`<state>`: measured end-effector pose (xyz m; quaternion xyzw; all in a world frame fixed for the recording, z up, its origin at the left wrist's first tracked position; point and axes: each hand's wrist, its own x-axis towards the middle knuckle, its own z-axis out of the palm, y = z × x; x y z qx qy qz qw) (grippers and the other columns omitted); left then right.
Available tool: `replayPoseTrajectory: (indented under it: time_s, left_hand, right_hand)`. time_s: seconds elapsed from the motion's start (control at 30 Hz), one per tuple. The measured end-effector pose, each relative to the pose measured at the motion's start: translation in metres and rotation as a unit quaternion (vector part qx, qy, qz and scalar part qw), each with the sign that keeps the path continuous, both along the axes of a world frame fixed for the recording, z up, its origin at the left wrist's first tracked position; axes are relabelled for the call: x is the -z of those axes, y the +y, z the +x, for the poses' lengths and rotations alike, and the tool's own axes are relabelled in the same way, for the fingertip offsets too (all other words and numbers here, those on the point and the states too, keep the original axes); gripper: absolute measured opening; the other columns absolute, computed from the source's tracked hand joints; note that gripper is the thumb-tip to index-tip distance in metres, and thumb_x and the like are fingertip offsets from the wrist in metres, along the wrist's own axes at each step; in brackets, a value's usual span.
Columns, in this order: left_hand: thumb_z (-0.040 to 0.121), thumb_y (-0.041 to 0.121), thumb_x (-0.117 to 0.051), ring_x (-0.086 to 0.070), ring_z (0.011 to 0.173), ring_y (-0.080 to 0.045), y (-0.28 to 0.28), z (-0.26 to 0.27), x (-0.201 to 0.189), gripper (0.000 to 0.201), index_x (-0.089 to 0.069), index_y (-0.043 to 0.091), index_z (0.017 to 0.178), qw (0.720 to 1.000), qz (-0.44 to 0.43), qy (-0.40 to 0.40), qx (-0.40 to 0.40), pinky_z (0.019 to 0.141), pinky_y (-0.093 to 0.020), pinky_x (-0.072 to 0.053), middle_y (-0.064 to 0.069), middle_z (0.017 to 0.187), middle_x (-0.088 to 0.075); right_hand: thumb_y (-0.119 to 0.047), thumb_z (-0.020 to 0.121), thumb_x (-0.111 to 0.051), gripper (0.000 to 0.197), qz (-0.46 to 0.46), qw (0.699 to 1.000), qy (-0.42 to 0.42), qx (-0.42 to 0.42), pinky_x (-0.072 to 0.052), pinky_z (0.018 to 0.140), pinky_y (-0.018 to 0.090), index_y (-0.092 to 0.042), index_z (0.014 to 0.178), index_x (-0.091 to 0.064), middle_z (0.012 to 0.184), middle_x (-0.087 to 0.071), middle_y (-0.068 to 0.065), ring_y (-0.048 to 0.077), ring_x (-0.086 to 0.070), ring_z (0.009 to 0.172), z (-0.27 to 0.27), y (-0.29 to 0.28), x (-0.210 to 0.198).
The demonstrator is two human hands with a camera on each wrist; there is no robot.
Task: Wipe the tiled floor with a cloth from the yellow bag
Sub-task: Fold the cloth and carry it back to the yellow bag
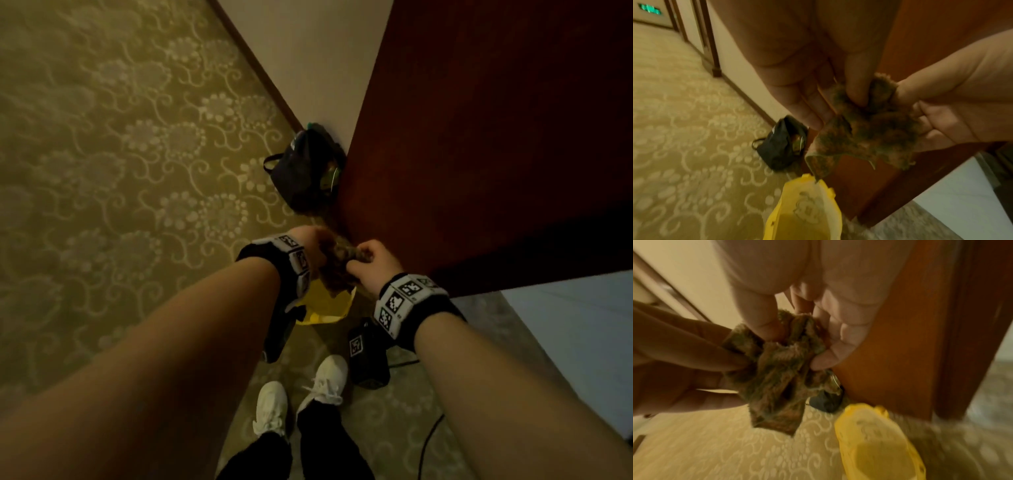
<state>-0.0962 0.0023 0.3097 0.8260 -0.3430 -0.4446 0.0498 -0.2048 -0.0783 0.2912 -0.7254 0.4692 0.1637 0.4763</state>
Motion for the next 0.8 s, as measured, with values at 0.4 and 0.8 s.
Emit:
replayPoseTrajectory:
  time_s: [0.4,0.8]
  left_hand:
    - [0.097,0.018,-0.047,-0.052,0.124,-0.031,-0.020,0.082,0.278,0.040,-0.045,0.015,0.137,0.986,0.140,-0.014,0.091,0.106,-0.048,-0.042,-0.009,0.140,-0.051]
    - [0.098,0.021,-0.043,-0.051,0.127,-0.025,-0.022,0.096,0.340,0.039,-0.046,0.016,0.136,0.989,0.124,0.029,0.071,0.107,-0.040,-0.043,-0.005,0.141,-0.051]
  right_hand:
    - [-0.021,0.093,-0.050,0.031,0.051,0.983,0.171,0.035,-0.031,0.047,0.026,-0.014,0.123,-0.045,0.072,-0.043,-0.002,0.015,-0.042,0.058,0.054,-0.024,0.268]
    - [-0.015,0.098,-0.041,0.039,0.111,0.971,0.201,0.072,-0.045,0.059,0.026,-0.016,0.138,-0.040,0.128,-0.057,0.012,0.026,-0.062,0.093,0.061,-0.019,0.343]
